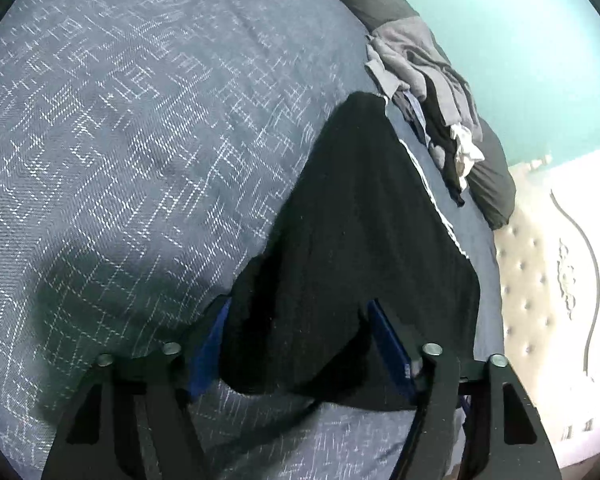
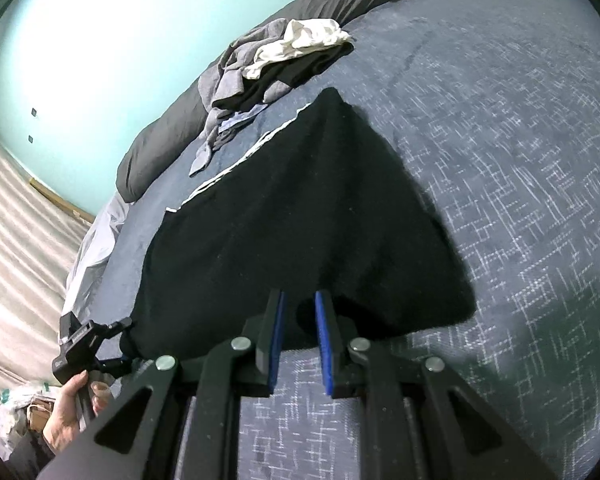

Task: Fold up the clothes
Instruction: 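Lift the hoodie edge with both grippers and fold it over the other half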

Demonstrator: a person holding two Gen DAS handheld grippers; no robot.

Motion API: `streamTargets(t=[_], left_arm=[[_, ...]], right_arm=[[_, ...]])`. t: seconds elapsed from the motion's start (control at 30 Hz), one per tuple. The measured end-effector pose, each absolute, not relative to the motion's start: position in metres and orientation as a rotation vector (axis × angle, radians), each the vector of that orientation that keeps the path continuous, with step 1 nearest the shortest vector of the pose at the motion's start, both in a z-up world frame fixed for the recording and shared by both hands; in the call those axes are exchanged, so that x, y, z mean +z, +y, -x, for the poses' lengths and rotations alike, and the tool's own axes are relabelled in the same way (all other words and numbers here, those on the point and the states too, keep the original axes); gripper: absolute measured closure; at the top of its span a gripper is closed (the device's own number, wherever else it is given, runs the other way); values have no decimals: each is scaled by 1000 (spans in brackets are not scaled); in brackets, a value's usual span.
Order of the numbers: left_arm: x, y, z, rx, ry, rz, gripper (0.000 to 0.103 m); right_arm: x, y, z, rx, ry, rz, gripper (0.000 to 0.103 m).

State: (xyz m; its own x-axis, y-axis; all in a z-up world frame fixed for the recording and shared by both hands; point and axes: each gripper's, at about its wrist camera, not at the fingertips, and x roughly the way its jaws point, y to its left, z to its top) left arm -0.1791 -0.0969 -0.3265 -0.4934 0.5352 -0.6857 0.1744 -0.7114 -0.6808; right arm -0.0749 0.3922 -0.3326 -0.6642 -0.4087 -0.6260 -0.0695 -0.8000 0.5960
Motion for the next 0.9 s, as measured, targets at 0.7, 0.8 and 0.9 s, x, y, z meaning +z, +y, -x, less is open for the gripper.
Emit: streamTargets(t=[0.7,0.8,0.9], left_arm=[[-169,84,208,2241,-596,1103,91],[-156,148,212,2170,-505,1075,91],[-176,213,208,2098,-372,1138,91]], right_arm=[[-329,435,67,-2569,-1073,-1072,88],[-328,448,64,-2574,-1119,-1051,88],[-328,461,62,-2577,-1165,-1031,88]])
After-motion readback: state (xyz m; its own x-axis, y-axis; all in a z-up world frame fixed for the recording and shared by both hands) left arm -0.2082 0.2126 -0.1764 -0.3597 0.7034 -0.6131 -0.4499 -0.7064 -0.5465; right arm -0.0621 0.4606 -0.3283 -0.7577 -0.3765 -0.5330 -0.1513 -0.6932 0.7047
